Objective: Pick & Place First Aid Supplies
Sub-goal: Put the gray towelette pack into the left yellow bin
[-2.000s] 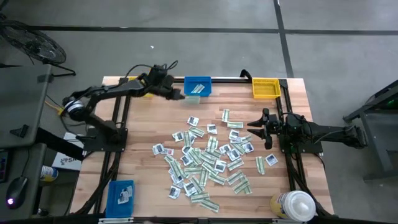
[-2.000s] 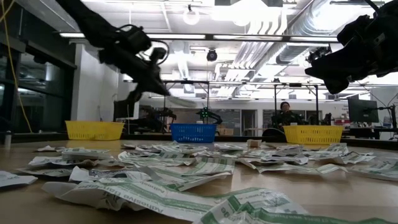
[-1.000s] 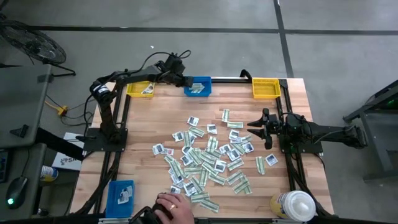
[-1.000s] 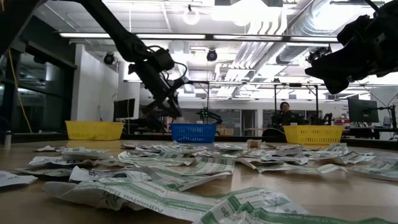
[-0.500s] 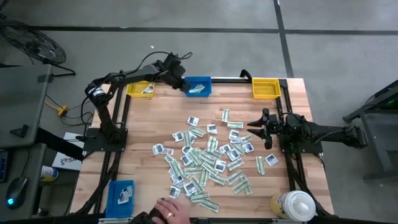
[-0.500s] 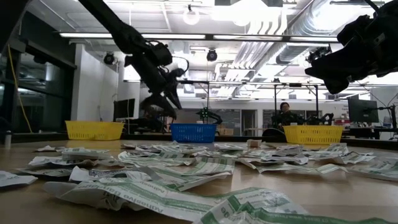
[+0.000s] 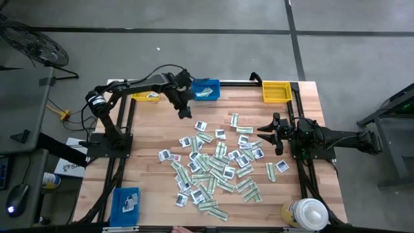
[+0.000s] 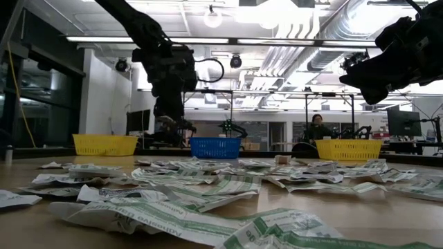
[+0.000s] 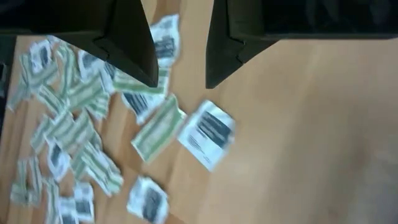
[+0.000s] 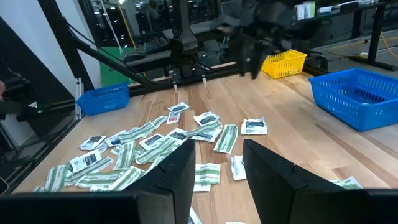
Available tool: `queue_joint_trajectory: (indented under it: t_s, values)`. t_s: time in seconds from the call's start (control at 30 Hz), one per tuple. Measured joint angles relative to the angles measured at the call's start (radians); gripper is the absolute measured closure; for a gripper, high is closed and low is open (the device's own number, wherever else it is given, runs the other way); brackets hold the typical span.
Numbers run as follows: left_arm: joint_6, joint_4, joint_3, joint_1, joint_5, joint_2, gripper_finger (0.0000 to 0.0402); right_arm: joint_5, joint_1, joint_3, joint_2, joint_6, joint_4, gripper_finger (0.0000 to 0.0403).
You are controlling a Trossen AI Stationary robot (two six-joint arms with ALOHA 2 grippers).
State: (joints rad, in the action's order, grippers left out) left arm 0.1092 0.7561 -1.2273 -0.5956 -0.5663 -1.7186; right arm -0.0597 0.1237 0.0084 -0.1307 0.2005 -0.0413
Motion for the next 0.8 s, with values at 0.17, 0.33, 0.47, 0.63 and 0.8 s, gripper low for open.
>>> queue_joint_trajectory:
  t_s: [0.17,0.33,0.47,0.63,0.8]
  values:
    - [0.009,-0.022,0.054,0.048,-0.022,-0.001,0.0268,0.0,0.0,0.0,0.0,0.0,0.0,0.0274]
    - [-0.023,-0.077,0.089,0.077,-0.027,-0.01,0.0268,0.0,0.0,0.0,0.0,0.0,0.0,0.0274]
    - [-0.035,-0.093,0.094,0.098,-0.027,-0.045,0.0268,0.0,0.0,0.0,0.0,0.0,0.0,0.0274]
    - [-0.058,-0.11,0.093,0.118,-0.026,-0.083,0.0268,0.0,0.0,0.0,0.0,0.0,0.0,0.0274]
    - [-0.06,-0.036,0.092,0.133,0.039,-0.089,0.0268,0.0,0.0,0.0,0.0,0.0,0.0,0.0274]
